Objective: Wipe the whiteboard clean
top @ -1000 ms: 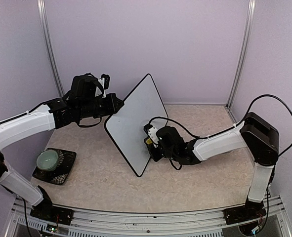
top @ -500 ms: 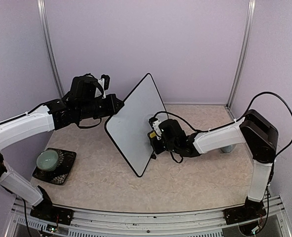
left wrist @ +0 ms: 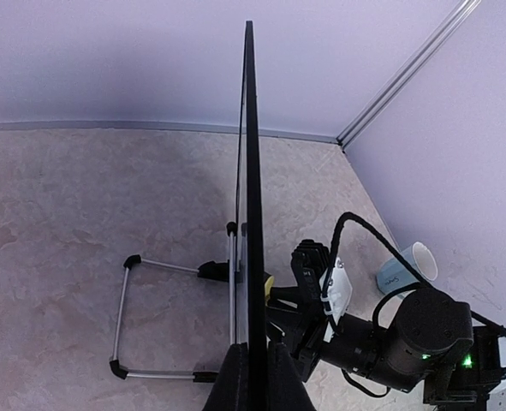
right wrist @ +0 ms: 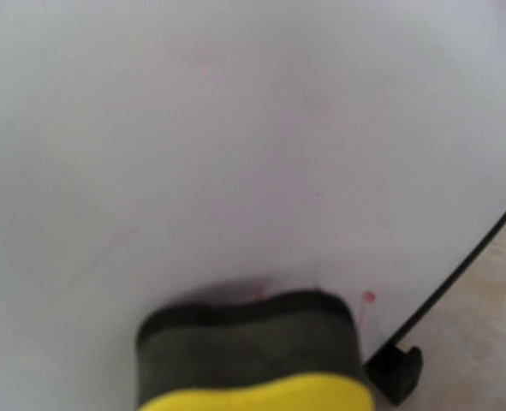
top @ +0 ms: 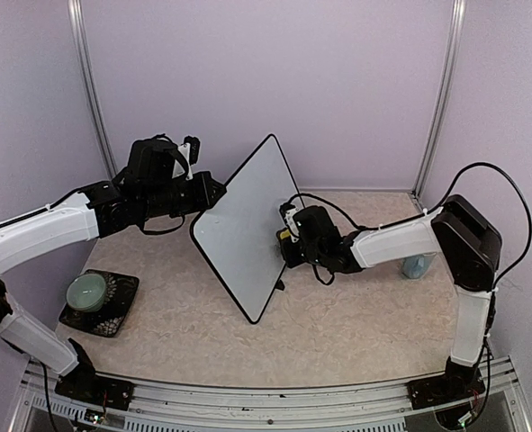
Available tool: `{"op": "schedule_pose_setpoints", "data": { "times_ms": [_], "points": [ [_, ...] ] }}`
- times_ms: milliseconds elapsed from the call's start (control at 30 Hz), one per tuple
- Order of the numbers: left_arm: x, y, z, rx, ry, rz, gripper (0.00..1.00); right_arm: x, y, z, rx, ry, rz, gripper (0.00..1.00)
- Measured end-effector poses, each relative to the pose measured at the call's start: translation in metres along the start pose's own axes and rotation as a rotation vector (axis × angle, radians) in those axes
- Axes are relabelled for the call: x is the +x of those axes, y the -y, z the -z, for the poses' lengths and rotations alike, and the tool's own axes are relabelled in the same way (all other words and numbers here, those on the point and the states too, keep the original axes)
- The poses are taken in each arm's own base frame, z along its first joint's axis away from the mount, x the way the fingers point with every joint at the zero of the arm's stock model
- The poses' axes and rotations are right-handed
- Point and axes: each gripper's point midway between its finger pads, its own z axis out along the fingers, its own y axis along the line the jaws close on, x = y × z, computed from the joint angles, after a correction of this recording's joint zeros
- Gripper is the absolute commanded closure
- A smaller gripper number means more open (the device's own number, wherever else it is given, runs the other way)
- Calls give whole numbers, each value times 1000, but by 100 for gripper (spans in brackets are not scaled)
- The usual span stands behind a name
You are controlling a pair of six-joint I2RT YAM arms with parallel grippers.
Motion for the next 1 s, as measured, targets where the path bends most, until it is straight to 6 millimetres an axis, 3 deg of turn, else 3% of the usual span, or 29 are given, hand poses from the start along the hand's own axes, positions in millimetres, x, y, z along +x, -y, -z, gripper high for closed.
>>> {"op": "schedule_pose_setpoints", "data": {
  "times_ms": [233,367,567,767,1000],
  "points": [
    [0,0,0,1,1,0,100,2,0,-2,-22,-10,-19,100],
    [0,0,0,3,2,2,100,14,-6,0,-71,-15,-27,100],
    [0,1,0,7,1,4,100,37,-35,16,-184,-35,23,100],
    [0,1,0,7,2,6,100,26,-57,32,-231,-1,72,100],
    [1,2,1,8,6,6,100,6,-39,24,-148,-6,51,100]
  ]
}}
